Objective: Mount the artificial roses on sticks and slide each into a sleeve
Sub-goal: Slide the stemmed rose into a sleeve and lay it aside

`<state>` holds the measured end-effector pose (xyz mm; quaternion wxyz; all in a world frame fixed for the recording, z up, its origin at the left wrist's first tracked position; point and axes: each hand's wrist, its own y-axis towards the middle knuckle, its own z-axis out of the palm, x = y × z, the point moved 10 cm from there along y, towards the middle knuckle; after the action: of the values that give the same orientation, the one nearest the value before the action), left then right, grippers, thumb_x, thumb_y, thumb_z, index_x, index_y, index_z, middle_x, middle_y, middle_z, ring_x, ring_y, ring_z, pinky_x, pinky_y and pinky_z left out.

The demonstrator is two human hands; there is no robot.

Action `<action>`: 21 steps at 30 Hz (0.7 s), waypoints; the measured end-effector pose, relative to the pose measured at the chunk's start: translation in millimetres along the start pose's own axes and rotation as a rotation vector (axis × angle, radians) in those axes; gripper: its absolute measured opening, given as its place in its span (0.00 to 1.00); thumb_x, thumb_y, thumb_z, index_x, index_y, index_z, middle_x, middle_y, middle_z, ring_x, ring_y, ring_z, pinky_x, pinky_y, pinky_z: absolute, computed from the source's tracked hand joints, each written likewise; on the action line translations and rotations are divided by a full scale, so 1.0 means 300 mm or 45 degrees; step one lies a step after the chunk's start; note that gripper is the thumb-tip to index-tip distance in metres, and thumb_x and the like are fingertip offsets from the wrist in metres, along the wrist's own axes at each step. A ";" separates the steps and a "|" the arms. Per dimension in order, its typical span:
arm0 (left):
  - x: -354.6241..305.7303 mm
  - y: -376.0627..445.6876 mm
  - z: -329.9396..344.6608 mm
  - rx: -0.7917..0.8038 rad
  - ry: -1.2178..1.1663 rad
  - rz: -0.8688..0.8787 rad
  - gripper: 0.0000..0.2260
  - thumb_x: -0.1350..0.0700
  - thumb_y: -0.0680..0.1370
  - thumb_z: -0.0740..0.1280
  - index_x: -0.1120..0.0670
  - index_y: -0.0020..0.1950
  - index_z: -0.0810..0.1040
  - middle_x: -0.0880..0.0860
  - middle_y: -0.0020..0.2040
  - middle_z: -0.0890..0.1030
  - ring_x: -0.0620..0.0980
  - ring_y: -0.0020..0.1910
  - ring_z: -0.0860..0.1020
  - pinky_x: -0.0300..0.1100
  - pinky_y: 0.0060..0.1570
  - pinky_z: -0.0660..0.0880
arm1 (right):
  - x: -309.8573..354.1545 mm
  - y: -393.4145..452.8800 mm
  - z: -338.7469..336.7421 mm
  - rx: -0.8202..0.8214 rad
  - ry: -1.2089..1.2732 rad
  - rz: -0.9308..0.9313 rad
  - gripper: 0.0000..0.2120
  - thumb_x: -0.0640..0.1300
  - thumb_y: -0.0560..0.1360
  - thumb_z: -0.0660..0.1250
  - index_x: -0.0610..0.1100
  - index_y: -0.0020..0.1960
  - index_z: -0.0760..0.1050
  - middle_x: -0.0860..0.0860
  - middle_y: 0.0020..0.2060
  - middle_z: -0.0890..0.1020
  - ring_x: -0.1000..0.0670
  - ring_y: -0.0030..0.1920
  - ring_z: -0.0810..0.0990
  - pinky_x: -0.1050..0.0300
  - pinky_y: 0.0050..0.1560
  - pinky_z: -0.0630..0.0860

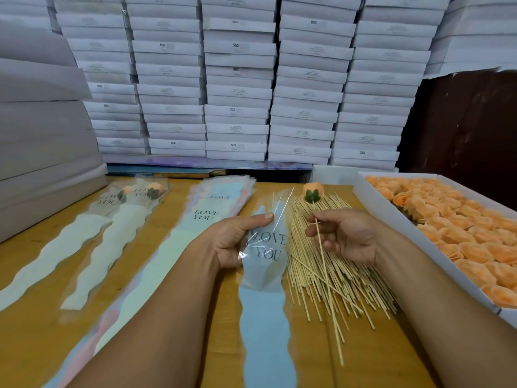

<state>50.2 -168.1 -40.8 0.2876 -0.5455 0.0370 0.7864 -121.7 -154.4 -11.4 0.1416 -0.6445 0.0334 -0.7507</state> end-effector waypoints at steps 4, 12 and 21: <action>0.008 -0.014 0.023 0.107 0.111 -0.044 0.13 0.58 0.69 0.78 0.63 0.50 0.86 0.63 0.50 0.85 0.59 0.45 0.85 0.53 0.48 0.82 | 0.023 0.048 -0.040 -0.128 0.079 0.029 0.08 0.43 0.83 0.63 0.42 0.47 0.75 0.48 0.30 0.81 0.59 0.21 0.71 0.69 0.16 0.64; 0.003 -0.021 0.063 0.277 0.237 0.006 0.17 0.56 0.65 0.80 0.64 0.49 0.86 0.63 0.48 0.85 0.57 0.44 0.86 0.52 0.48 0.83 | 0.131 0.179 -0.108 -0.397 0.103 -0.005 0.17 0.46 0.86 0.58 0.42 0.39 0.70 0.52 0.20 0.72 0.60 0.16 0.66 0.69 0.14 0.58; -0.004 -0.042 0.089 0.385 0.198 0.072 0.29 0.53 0.53 0.87 0.63 0.48 0.84 0.63 0.46 0.85 0.57 0.42 0.86 0.50 0.42 0.83 | 0.265 0.248 -0.207 -0.656 0.051 -0.136 0.13 0.42 0.85 0.60 0.43 0.42 0.72 0.50 0.24 0.74 0.58 0.15 0.66 0.69 0.15 0.59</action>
<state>34.5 -148.2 -25.7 0.3402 -0.5540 0.1924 0.7350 -180.1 -254.3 37.0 -0.0678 -0.6452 0.1922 -0.7363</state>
